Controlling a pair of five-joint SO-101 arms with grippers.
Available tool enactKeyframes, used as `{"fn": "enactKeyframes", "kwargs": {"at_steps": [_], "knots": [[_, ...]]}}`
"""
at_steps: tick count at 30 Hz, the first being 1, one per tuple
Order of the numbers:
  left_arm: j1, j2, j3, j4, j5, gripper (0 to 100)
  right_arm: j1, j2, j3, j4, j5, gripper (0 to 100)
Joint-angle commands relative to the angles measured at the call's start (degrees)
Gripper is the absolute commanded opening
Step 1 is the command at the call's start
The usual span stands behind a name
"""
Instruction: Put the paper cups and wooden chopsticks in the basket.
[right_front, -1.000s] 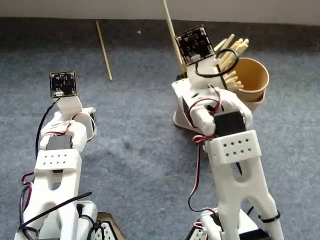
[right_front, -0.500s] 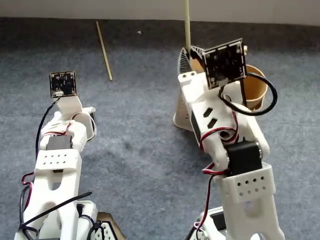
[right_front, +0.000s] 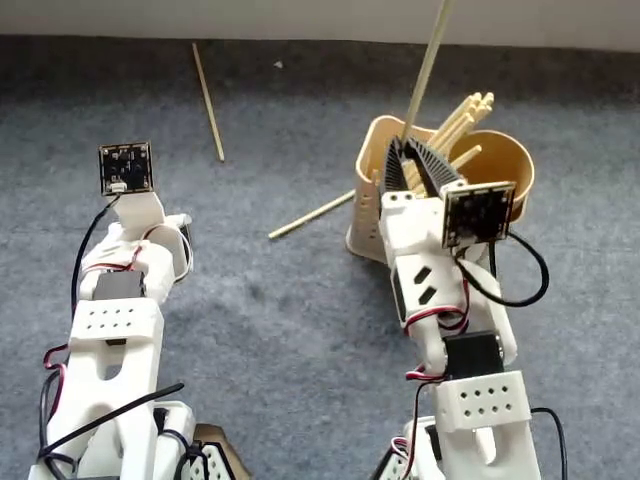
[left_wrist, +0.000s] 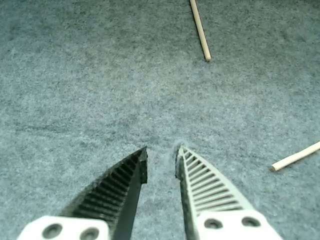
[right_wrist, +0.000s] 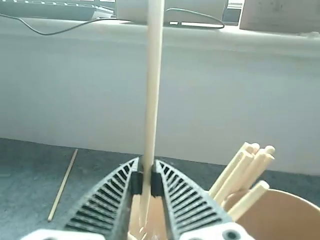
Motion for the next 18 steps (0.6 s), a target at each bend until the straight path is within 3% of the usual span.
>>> {"fn": "enactKeyframes", "kwargs": {"at_steps": [1,8,18], "knots": [[0.7,-0.4,-0.3,-0.8,0.1,11,3.2,-0.4,0.3,-0.9,0.2,0.9],[0.8,-0.4,-0.3,-0.8,0.1,12,3.7,-0.3,0.1,-0.7,0.2,14.3],[0.8,-0.5,-0.5,-0.8,0.1,12,3.7,-0.5,-1.7,1.0,1.1,14.6]]}}
